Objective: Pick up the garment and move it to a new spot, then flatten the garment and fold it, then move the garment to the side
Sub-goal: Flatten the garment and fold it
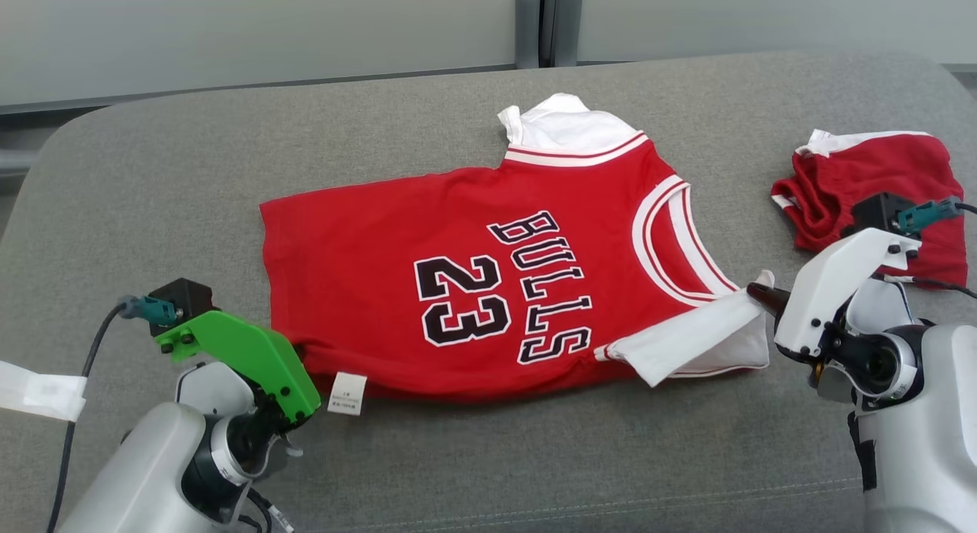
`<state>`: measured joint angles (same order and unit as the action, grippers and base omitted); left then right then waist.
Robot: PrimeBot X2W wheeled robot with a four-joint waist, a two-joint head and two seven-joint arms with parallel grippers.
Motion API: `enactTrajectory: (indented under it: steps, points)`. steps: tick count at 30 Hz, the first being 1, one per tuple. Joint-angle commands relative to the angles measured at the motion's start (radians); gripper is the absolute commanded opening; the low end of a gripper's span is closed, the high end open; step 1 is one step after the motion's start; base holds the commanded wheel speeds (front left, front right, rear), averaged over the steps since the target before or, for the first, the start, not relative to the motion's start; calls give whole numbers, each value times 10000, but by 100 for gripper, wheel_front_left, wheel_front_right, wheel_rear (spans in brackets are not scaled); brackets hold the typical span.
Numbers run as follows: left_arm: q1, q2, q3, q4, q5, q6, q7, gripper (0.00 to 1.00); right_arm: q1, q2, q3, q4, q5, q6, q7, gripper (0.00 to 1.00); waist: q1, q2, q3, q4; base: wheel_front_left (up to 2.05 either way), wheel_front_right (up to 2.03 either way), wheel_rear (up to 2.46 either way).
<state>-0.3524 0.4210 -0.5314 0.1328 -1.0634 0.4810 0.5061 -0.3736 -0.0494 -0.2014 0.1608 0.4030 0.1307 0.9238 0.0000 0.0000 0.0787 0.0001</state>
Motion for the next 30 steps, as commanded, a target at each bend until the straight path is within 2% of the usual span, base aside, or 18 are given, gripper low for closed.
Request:
enactTrajectory:
  steps: [1, 11, 23, 24, 25, 26, 27, 28, 29, 30]
  points:
    - [-321, -12, 84, 141, -7, 106, 25, 0, -253, -21, -52, 168, -128, -1, -125, 0, 0, 0, 83, -34, 0, 0, 0]
    - [-1499, -463, 514, 1373, -248, 526, 162, 0, -1554, -22, 390, 1583, -597, -1, -720, 0, 0, 0, 776, -346, 0, 0, 0]
    - [-2440, -496, 232, 2277, -64, 353, 579, 0, -2852, -17, 891, 3208, -889, -1, -1211, 0, 0, 0, 1343, -350, 0, 0, 0]
    - [-2549, -456, 206, 2311, -34, 326, 628, 18, -2942, -20, 913, 3330, -899, -1, -1197, 0, 0, 0, 1359, -339, 0, 0, 0]
    - [-2646, -426, 140, 2347, 18, 296, 685, 31, -3035, -24, 940, 3435, -908, -1, -1170, 7, 0, 0, 1369, -326, 0, 0, 0]
    - [-2726, -406, 59, 2376, 37, 281, 781, 43, -3146, -24, 951, 3537, -909, -1, -1183, 22, 0, 0, 1375, -313, 0, 0, 0]
    - [-2803, -388, 5, 2405, 54, 250, 878, 78, -3247, -22, 1014, 3623, -888, -1, -1204, 36, 0, 0, 1380, -302, 0, 0, 0]
    - [-2896, -349, -41, 2424, 90, 225, 971, 100, -3324, -19, 1057, 3710, -891, -1, -1201, 44, 0, 0, 1384, -296, 0, 0, 0]
    - [-2992, -303, -89, 2443, 129, 215, 1055, 100, -3400, -20, 1093, 3777, -901, -1, -1231, 50, 0, 0, 1389, -294, 0, 0, 0]
    - [-3077, -291, -105, 2459, 131, 216, 1112, 100, -3478, -20, 1135, 3845, -916, -1, -1265, 76, 0, 0, 1393, -294, 0, 0, 0]
